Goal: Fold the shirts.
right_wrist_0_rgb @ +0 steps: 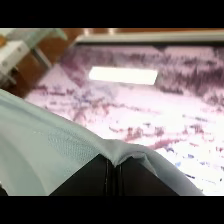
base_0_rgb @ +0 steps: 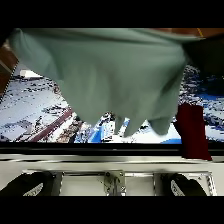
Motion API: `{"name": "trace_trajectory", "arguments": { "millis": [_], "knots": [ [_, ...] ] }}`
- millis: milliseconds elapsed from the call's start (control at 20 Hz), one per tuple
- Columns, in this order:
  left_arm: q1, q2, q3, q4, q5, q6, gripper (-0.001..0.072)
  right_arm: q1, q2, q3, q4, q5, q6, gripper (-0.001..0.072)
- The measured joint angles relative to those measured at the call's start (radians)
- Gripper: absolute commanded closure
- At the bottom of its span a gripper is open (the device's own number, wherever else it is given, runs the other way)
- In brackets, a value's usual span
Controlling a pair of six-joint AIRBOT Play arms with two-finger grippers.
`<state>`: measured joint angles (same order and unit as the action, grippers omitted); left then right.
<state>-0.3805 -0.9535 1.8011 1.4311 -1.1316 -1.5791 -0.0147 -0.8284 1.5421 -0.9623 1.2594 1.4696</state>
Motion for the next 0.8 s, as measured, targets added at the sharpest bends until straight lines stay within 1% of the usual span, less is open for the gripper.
{"name": "trace_trajectory", "arguments": {
  "millis": [100, 150, 250, 400, 500, 650, 800],
  "knots": [
    [0.0, -0.014, -0.046, 0.0, -0.044, 0.0, 0.0671, 0.0, -0.022, -0.063, -0.071, 0.116, 0.037, 0.0649],
    [0.0, -0.024, -0.078, -0.002, -0.06, 0.0, 0.0671, 0.0, -0.029, -0.118, -0.103, 0.148, 0.046, 0.0649],
    [0.001, -0.052, -0.154, -0.002, -0.095, -0.003, 0.067, 0.0, -0.038, -0.257, -0.139, 0.146, 0.061, 0.0649],
    [0.002, -0.115, -0.282, 0.008, -0.113, -0.014, 0.0671, 0.0, -0.065, -0.47, -0.14, 0.025, 0.07, 0.0649],
    [0.002, -0.176, -0.349, 0.017, -0.118, -0.033, 0.0671, 0.0, -0.116, -0.574, -0.103, -0.079, 0.059, 0.0649],
    [0.003, -0.301, -0.402, 0.024, -0.089, -0.048, 0.0671, 0.0, -0.238, -0.651, 0.007, -0.24, -0.006, 0.0649],
    [0.003, -0.437, -0.422, 0.019, -0.008, -0.079, 0.0671, -0.001, -0.369, -0.679, 0.139, -0.381, -0.068, 0.0648]
  ]
}}
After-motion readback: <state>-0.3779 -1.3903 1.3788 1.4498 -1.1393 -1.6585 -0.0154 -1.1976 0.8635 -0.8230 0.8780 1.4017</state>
